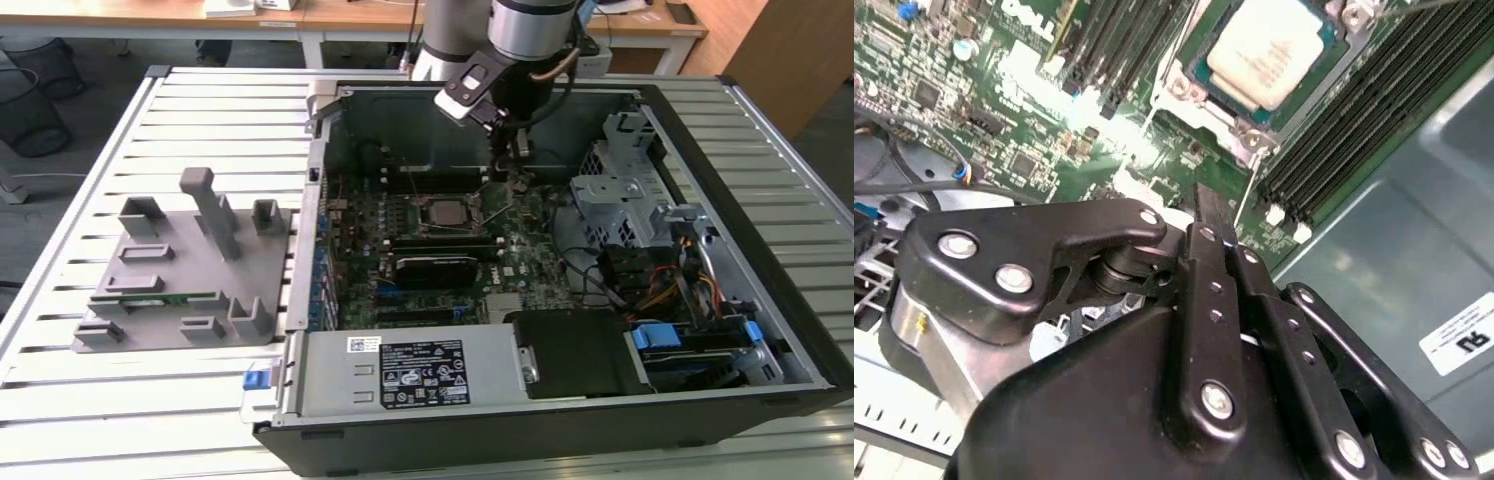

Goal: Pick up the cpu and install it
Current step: 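Close the cpu cover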

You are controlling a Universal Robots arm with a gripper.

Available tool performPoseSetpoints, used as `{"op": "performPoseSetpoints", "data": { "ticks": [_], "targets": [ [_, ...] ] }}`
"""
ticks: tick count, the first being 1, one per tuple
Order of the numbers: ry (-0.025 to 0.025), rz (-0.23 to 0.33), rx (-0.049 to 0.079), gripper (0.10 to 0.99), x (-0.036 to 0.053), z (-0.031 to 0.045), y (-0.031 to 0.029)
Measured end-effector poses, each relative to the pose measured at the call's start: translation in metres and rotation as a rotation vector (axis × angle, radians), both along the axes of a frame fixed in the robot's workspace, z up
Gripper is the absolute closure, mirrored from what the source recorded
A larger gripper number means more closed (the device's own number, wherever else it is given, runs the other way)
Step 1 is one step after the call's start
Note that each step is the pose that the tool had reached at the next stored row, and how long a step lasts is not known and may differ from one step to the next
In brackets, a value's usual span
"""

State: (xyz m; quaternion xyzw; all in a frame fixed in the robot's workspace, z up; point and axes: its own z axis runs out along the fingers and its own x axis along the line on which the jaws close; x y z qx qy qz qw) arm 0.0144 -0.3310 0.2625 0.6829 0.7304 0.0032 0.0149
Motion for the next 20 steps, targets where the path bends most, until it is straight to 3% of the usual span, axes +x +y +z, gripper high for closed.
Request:
{"op": "performPoseSetpoints", "data": {
  "ticks": [4, 20],
  "targets": [
    [0.0073, 0.000, 0.000, 0.980, 0.0089, -0.0010, 0.0006],
    [0.0073, 0.015, 0.000, 0.980, 0.0259, -0.0049, 0.0009]
  ]
}}
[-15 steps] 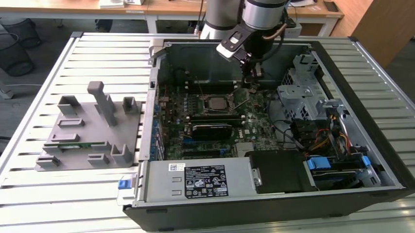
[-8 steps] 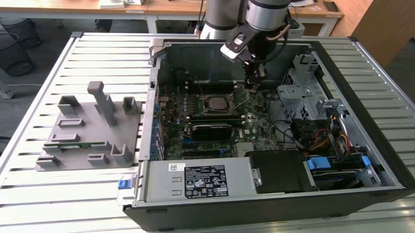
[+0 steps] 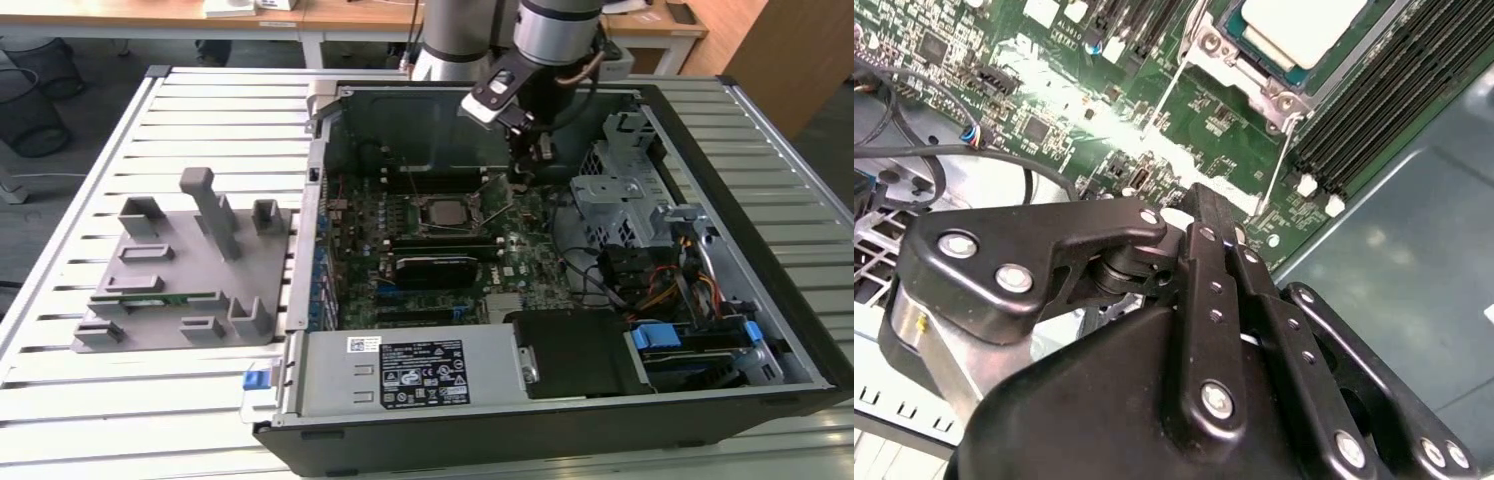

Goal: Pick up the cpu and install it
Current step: 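Close the cpu cover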

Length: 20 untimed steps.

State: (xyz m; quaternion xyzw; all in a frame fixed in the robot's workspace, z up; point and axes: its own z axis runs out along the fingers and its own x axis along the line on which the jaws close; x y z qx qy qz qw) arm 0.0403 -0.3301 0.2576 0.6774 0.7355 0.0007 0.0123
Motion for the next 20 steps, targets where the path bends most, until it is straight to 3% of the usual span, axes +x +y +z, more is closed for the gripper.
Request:
{"op": "performPoseSetpoints", "data": {
  "ticks": [11, 20],
  "targets": [
    [0.0000, 0.002, 0.000, 0.980, 0.0105, -0.0034, 0.0006],
    [0.0025, 0.002, 0.000, 0.980, 0.0113, -0.0140, 0.0010]
  ]
}}
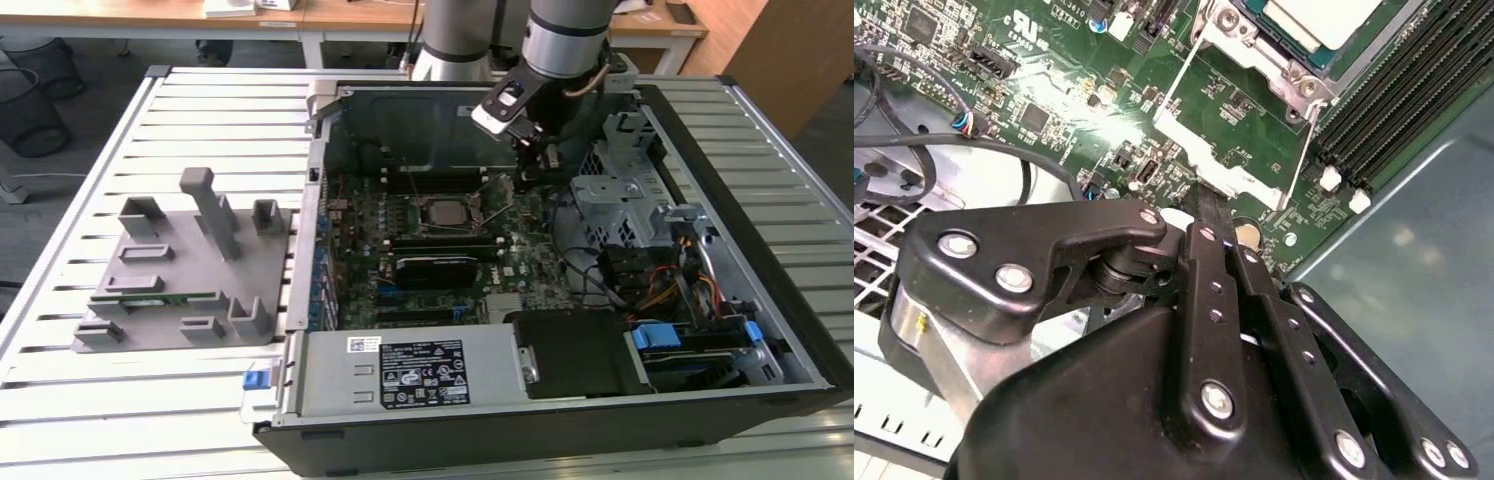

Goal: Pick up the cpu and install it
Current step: 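Close the cpu cover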

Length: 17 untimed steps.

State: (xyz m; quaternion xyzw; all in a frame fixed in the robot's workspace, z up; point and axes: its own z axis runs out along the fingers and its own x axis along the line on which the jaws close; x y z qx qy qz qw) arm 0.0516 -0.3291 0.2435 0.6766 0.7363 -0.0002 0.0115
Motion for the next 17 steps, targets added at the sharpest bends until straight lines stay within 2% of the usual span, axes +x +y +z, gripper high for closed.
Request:
{"op": "performPoseSetpoints", "data": {
  "ticks": [2, 9, 17],
  "targets": [
    [0.0001, 0.000, 0.000, 0.980, -0.0018, 0.0000, 0.0000],
    [0.0000, 0.000, 0.006, 0.980, -0.0185, 0.0024, 0.0000],
    [0.0000, 0.000, 0.007, 0.980, -0.0384, 0.0025, 0.0000]
  ]
}}
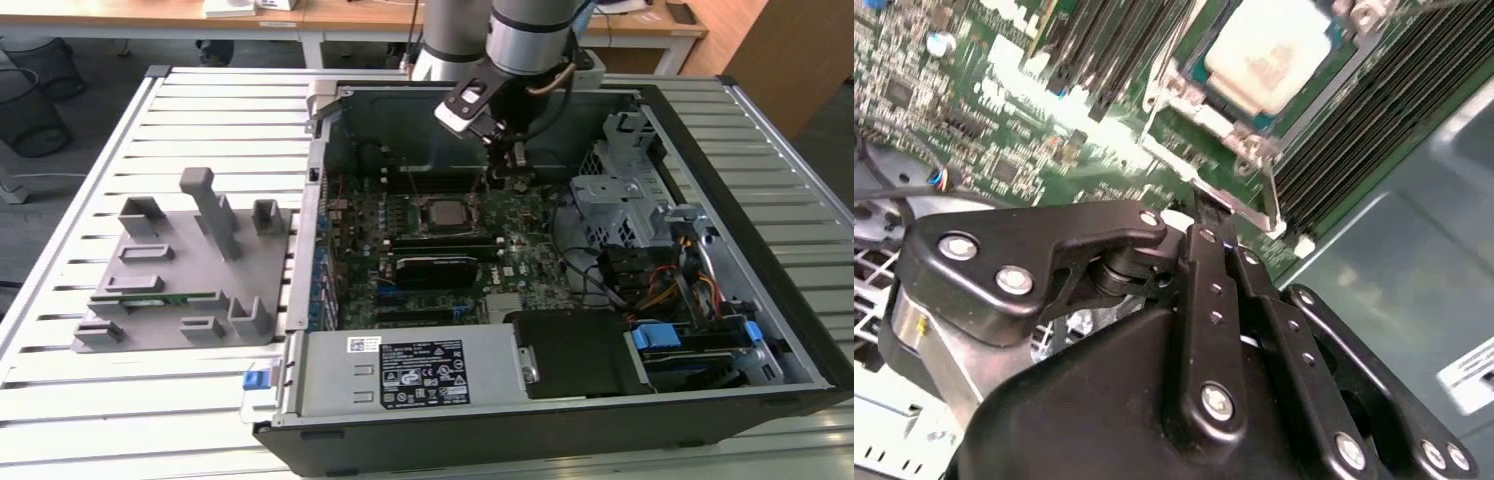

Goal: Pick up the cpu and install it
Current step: 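Close the cpu cover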

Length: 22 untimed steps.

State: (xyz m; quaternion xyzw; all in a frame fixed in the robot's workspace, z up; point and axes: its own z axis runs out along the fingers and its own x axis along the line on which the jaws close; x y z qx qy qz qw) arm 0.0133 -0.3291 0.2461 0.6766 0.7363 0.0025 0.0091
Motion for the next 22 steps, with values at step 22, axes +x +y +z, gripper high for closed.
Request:
{"op": "performPoseSetpoints", "data": {
  "ticks": [22],
  "targets": [
    [-0.0001, 0.000, 0.000, 0.980, -0.0666, -0.0198, -0.0002]
  ]
}}
